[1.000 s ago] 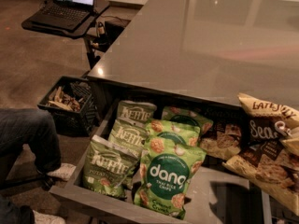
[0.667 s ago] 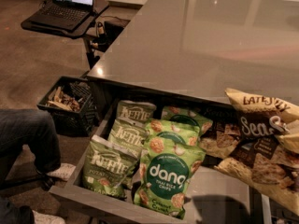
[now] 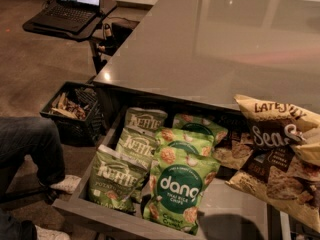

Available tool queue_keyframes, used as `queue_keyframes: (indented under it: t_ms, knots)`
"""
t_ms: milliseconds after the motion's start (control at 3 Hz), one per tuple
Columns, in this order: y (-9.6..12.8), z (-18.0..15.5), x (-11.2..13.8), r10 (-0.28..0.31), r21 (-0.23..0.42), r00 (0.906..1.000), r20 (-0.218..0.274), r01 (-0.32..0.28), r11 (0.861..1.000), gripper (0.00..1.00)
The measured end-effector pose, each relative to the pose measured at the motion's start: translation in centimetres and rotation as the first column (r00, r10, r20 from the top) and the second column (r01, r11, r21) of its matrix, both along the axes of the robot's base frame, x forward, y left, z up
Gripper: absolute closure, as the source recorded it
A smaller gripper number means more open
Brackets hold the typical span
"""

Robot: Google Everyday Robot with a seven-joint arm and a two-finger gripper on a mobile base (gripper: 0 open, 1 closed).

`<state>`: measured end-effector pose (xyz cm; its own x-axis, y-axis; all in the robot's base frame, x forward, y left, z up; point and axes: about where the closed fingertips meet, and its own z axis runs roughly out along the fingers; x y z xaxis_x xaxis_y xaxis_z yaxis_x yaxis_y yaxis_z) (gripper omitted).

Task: Pick brown chip bag from top drawer and place on counter

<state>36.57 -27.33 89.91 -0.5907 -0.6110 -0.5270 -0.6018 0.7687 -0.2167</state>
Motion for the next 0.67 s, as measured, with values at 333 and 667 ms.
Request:
queue_keyframes:
  t_ms: [333, 667]
  knots:
    - [2.8, 2.9, -2.1, 0.056, 0.027, 0.9983, -0.016, -0.055, 0.998, 1.0]
    - [5.1, 5.7, -4.9, 0.102, 0.051, 0.9939, -0.042, -0.1, 0.994, 1.0]
